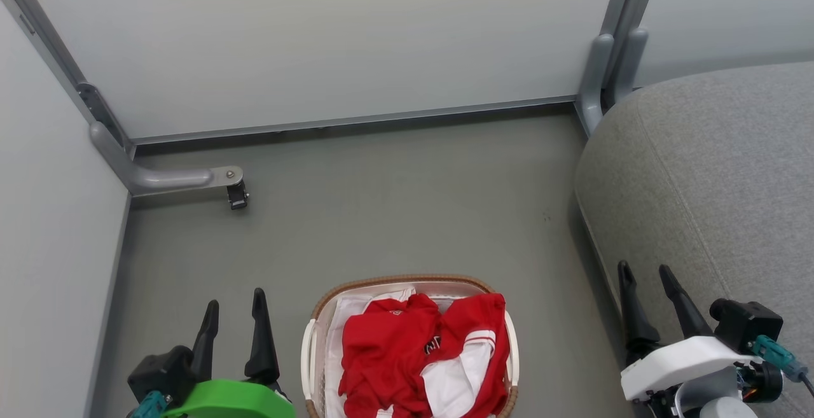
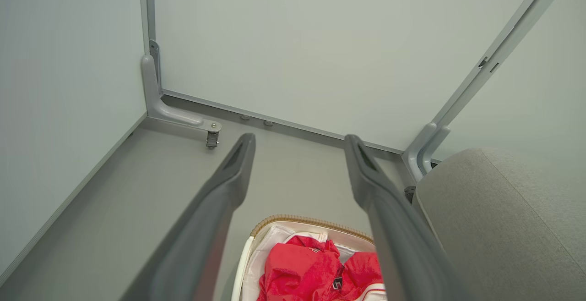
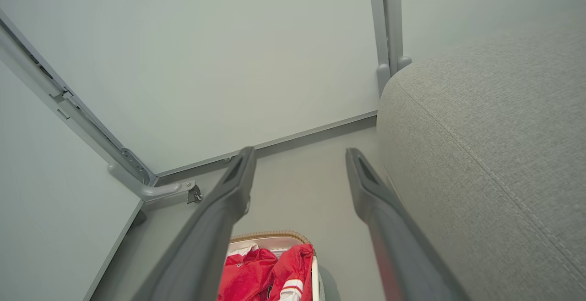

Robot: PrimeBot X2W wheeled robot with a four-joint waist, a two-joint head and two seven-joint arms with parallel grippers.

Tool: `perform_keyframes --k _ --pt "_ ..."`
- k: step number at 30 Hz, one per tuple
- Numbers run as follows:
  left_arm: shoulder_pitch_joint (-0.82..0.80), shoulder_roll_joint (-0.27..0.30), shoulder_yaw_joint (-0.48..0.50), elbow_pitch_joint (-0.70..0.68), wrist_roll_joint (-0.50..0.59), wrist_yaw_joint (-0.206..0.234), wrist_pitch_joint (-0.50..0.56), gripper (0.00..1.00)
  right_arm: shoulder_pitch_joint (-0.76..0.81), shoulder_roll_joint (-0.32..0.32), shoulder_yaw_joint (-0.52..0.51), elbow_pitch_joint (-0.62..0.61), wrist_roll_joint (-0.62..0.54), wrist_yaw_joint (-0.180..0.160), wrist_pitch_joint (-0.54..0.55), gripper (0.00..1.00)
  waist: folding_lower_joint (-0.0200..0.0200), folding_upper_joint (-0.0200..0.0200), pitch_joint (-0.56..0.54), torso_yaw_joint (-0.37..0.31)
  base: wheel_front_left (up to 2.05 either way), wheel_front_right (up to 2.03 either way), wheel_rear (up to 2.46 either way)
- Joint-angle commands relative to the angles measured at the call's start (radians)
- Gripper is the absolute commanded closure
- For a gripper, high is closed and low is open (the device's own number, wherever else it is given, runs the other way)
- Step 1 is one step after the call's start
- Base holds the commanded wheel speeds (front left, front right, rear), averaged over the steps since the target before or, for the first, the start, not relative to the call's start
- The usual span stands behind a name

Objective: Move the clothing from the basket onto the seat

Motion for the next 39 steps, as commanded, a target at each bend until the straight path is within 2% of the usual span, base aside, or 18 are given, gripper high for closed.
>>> perform_keyframes --k 1,32,39 --pt "0.006 0.006 -0.004 0.001 0.019 0.006 -0.008 0.0 0.009 -0.006 0.0 0.0 -0.024 0.0 -0.009 0.0 -0.0001 -0.0001 0.0 0.0 0.0 0.0 0.0" --pt "0.026 0.008 -0.063 0.035 0.214 0.038 -0.069 0.0 0.022 -0.008 0.017 0.0 -0.243 0.0 -0.068 0.0 -0.0001 -0.0001 0.007 0.003 0.0 0.0 0.0" --pt "0.019 0.008 -0.062 0.042 0.207 0.034 -0.064 0.0 0.019 -0.008 0.016 -0.001 -0.238 0.0 -0.067 0.0 -0.0001 -0.0001 0.011 0.003 0.0 0.0 0.0"
